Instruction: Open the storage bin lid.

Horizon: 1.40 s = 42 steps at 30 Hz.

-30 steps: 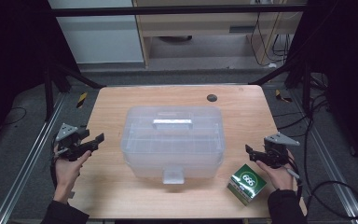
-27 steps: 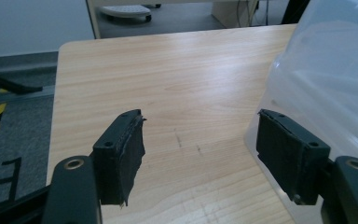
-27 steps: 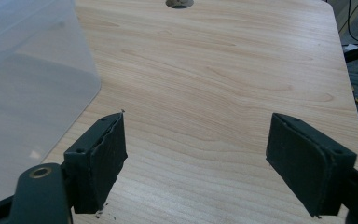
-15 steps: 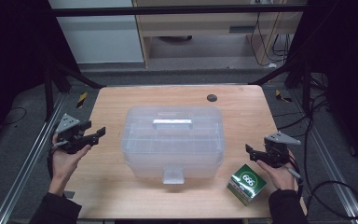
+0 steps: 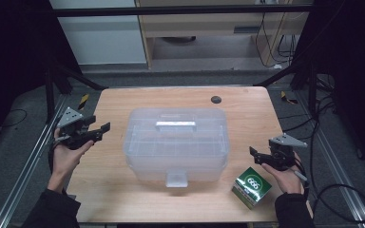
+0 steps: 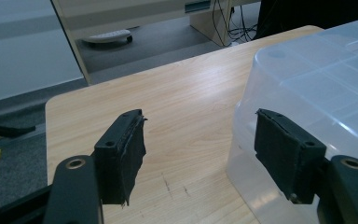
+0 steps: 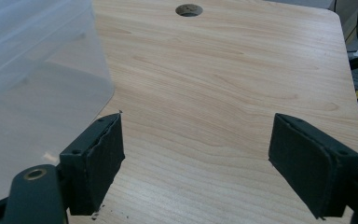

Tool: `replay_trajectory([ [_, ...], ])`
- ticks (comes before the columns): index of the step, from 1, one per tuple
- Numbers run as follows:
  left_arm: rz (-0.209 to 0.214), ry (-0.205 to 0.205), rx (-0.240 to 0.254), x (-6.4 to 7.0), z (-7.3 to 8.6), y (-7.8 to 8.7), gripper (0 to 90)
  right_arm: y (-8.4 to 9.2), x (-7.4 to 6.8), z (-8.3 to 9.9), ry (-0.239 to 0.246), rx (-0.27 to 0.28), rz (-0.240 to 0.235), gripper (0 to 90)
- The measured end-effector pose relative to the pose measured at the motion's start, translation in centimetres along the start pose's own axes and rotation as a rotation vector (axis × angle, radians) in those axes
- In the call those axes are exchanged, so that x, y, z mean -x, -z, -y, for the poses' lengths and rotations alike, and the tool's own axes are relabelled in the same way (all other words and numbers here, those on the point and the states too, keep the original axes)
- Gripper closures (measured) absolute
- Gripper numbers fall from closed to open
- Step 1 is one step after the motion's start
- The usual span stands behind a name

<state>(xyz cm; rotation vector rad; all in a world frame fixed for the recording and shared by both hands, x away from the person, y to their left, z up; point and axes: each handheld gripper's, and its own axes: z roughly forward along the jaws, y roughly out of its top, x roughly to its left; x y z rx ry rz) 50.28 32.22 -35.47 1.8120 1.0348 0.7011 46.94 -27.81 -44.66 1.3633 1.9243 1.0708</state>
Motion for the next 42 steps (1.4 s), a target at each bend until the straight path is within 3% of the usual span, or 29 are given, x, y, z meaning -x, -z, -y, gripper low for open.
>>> replay_trajectory([
  [10, 0.019, -0.096, -0.025, 0.4, -2.7, 0.6, 29.6, -0.1, 0.0, 0.2, 0.011, -0.015, 0.003, 16.9],
  [17, 0.052, -0.190, -0.059, 1.1, -4.6, 0.9, 30.8, 0.0, 0.3, 0.3, 0.011, -0.019, 0.005, 17.0],
  [27, 0.155, -0.312, -0.084, 3.1, -6.8, 0.8, 33.9, -0.1, -0.1, 0.2, 0.016, -0.039, -0.027, 23.6],
  [42, 0.231, -0.516, -0.152, 6.3, -8.5, 0.1, 35.8, 0.1, -0.2, 0.0, 0.015, -0.055, -0.048, 28.7],
])
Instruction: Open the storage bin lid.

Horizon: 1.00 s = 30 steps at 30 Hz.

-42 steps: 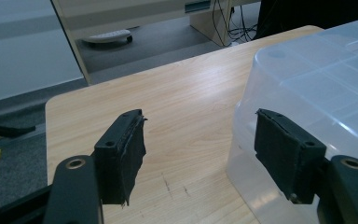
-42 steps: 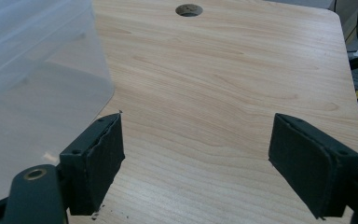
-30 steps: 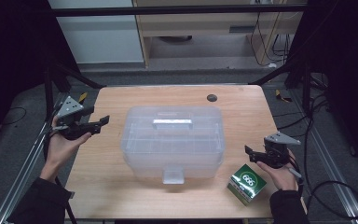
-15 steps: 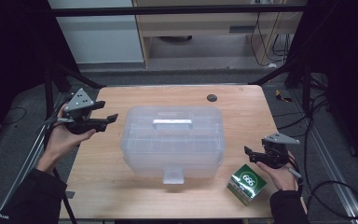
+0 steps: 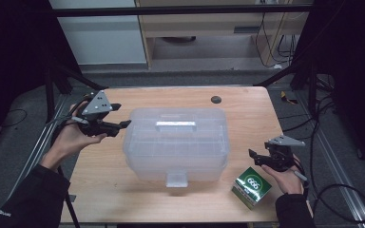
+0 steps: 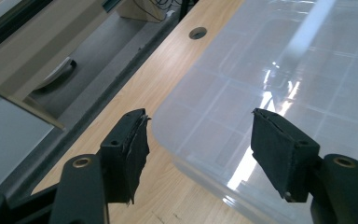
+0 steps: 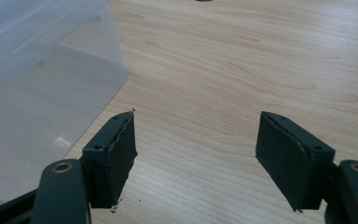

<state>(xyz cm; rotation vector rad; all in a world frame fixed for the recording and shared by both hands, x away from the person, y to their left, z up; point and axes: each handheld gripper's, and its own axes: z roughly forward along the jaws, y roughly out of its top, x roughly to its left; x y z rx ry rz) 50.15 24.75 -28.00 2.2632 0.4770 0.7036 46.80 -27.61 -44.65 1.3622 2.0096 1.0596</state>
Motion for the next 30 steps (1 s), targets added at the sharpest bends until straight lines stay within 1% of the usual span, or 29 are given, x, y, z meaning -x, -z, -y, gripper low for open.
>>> replay_trajectory([
  [3, 0.015, -0.018, 0.000, 0.8, -0.5, -0.3, 36.0, 0.0, -0.1, -0.1, 0.005, -0.001, -0.003, 29.1],
  [4, 0.019, -0.034, 0.000, 1.0, -0.7, -0.4, 36.1, 0.0, -0.1, -0.1, 0.004, -0.002, -0.005, 29.2],
  [11, 0.048, -0.096, -0.032, 2.2, -1.7, -1.3, 37.6, 0.0, -0.4, -0.2, 0.008, -0.014, -0.013, 29.5],
  [14, 0.060, -0.114, -0.037, 2.6, -2.1, -1.5, 38.6, 0.0, -0.4, -0.2, 0.008, -0.016, -0.014, 29.7],
  [19, 0.074, -0.133, -0.053, 3.2, -2.5, -1.9, 39.5, 0.0, -0.3, -0.2, 0.008, -0.018, -0.013, 29.7],
  [21, 0.077, -0.153, -0.066, 3.4, -2.7, -2.0, 40.1, 0.0, -0.3, -0.3, 0.007, -0.019, -0.015, 29.8],
  [23, 0.083, -0.163, -0.072, 3.6, -2.8, -2.2, 40.8, 0.0, -0.4, -0.3, 0.006, -0.019, -0.017, 30.0],
  [26, 0.090, -0.170, -0.073, 3.9, -3.0, -2.5, 41.4, 0.0, -0.4, -0.3, 0.005, -0.013, -0.016, 31.8],
  [30, 0.103, -0.192, -0.076, 4.2, -3.3, -2.8, 42.7, 0.2, -0.4, -0.3, -0.002, -0.010, -0.022, 33.1],
])
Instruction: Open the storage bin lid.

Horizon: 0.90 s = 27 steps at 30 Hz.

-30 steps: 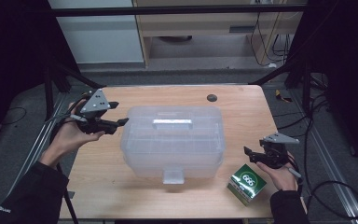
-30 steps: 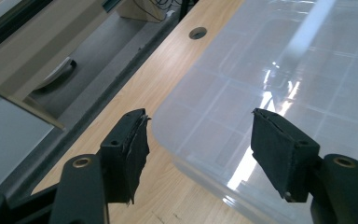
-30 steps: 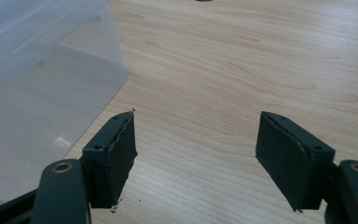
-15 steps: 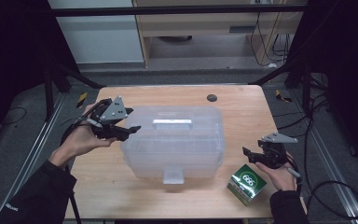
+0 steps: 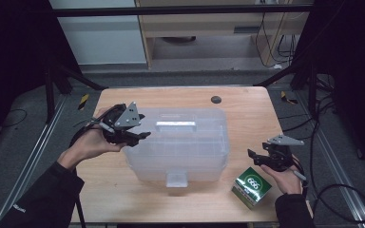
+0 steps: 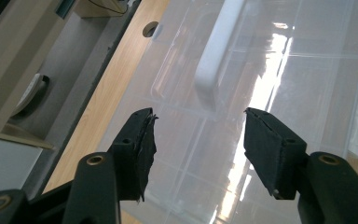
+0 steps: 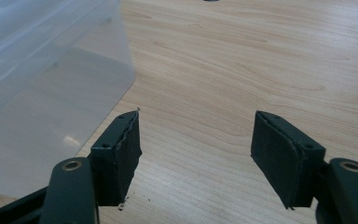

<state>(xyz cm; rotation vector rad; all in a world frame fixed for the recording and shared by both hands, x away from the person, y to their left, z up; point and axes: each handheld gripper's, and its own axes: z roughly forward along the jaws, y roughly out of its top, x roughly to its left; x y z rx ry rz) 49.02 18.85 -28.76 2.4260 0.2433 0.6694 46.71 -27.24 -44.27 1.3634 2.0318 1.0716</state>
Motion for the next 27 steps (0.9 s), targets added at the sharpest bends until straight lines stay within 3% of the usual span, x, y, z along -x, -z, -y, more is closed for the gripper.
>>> replay_trajectory([
  [9, 0.015, -0.032, -0.006, 0.5, -0.9, -0.7, 44.2, -0.1, 0.0, 0.0, -0.006, -0.007, -0.008, 35.3],
  [17, 0.006, -0.087, -0.039, 0.6, -1.9, -1.4, 44.4, -0.2, -0.1, 0.0, -0.003, -0.017, -0.011, 35.6],
  [27, 0.009, -0.117, -0.054, 0.3, -2.7, -2.2, 45.1, -0.2, -0.1, 0.0, -0.007, -0.018, -0.021, 38.8],
])
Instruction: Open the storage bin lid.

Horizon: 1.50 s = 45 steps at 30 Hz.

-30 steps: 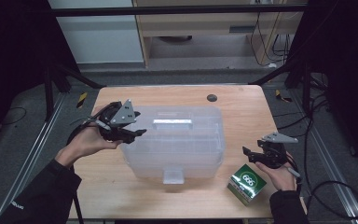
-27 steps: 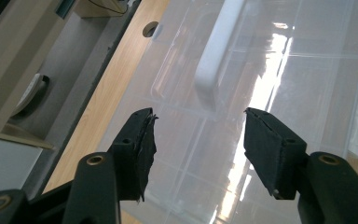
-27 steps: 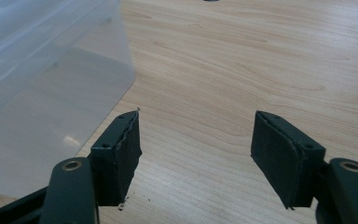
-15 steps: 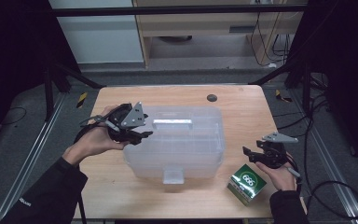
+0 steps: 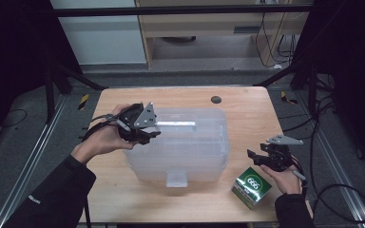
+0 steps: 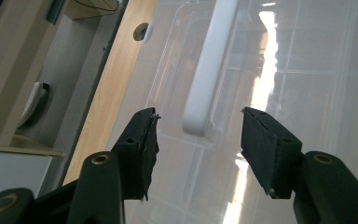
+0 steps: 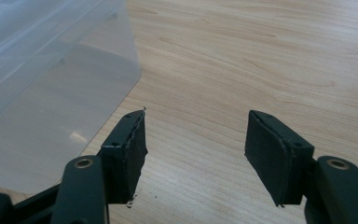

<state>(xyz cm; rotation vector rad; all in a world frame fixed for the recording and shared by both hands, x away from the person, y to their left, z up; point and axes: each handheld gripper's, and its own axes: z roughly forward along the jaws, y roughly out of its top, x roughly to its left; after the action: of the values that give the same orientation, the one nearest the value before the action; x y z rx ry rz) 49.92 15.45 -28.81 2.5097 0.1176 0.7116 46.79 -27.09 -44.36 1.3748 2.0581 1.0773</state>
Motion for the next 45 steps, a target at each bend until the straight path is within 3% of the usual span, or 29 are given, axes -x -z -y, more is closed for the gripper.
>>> replay_trajectory([
  [5, 0.002, -0.042, -0.010, 0.0, -0.7, -0.4, 46.7, 0.0, 0.0, 0.0, 0.001, -0.002, -0.003, 41.2],
  [9, -0.005, -0.048, 0.001, 0.1, -1.0, -0.6, 47.9, 0.1, 0.0, 0.0, -0.003, -0.006, -0.010, 42.7],
  [24, -0.020, -0.105, -0.050, 0.0, -2.0, -1.5, 54.8, 0.2, -0.2, -0.1, 0.001, -0.010, -0.025, 45.9],
  [32, -0.011, -0.119, -0.083, 0.2, -2.3, -2.0, 62.7, 0.6, -1.1, -0.6, 0.014, -0.011, -0.058, 48.8],
  [45, -0.041, -0.178, -0.134, 0.6, -3.1, -2.3, 72.1, 2.0, -2.5, -0.7, 0.040, 0.002, -0.092, 52.3],
])
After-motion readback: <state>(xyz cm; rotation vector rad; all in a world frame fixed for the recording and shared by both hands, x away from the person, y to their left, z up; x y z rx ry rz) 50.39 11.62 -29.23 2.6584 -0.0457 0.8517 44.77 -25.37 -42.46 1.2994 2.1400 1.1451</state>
